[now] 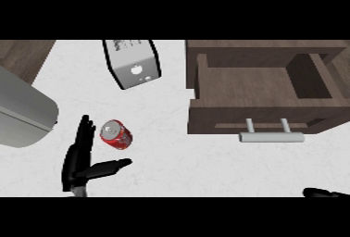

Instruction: Pick up the can, place it into the drawer and close the drawer

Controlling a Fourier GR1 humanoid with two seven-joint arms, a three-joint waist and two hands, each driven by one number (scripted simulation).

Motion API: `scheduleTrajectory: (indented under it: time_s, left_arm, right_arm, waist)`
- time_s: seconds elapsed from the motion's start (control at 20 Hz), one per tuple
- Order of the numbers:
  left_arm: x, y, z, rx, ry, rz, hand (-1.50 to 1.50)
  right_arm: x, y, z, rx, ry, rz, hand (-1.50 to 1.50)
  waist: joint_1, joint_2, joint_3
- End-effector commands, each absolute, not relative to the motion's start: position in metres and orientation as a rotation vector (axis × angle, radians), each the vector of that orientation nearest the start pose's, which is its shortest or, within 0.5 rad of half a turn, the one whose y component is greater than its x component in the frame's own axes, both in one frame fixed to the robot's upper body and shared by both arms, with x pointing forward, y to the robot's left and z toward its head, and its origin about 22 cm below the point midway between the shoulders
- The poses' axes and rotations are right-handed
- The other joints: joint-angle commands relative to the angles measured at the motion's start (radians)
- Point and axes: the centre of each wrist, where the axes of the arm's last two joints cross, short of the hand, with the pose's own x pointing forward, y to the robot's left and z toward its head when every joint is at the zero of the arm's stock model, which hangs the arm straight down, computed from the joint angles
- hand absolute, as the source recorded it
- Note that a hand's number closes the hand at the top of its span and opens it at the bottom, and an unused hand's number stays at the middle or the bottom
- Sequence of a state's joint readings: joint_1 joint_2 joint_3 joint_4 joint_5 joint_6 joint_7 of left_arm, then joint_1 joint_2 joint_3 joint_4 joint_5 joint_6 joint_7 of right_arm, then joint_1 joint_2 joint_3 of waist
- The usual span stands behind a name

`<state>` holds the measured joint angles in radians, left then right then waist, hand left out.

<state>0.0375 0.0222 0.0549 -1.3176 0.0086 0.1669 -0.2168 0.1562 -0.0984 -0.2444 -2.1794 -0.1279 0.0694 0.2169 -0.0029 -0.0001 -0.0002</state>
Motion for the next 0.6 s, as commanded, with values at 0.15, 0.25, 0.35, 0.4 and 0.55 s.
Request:
scheduleTrajectory:
  time_s: [0.15,0.25,0.35,0.4,0.55]
  left_arm:
    - [0.244,0.243,-0.105,0.233,-1.472,0.153,-1.5]
    - [0.24,0.249,-0.102,0.218,-1.473,0.175,-1.5]
    - [0.244,0.259,-0.118,0.228,-1.466,0.189,-1.5]
    - [0.242,0.235,-0.097,0.249,-1.458,0.183,-1.5]
    - [0.231,0.252,-0.128,0.243,-1.443,0.185,-1.5]
  right_arm:
    - [0.163,-0.29,0.118,-0.218,-1.834,-0.069,-1.5]
    - [0.161,-0.294,0.138,-0.211,-1.828,-0.043,-1.5]
    - [0.152,-0.297,0.127,-0.196,-1.848,-0.064,-1.5]
    - [0.161,-0.296,0.124,-0.209,-1.835,-0.047,-1.5]
    - [0.165,-0.305,0.136,-0.211,-1.848,-0.06,-1.5]
  waist:
    - [-0.004,0.001,0.0]
    - [-0.001,0.0,0.0]
    - [-0.004,0.001,0.0]
    - [0.001,0.0,0.0]
    - [0.0,0.0,0.0]
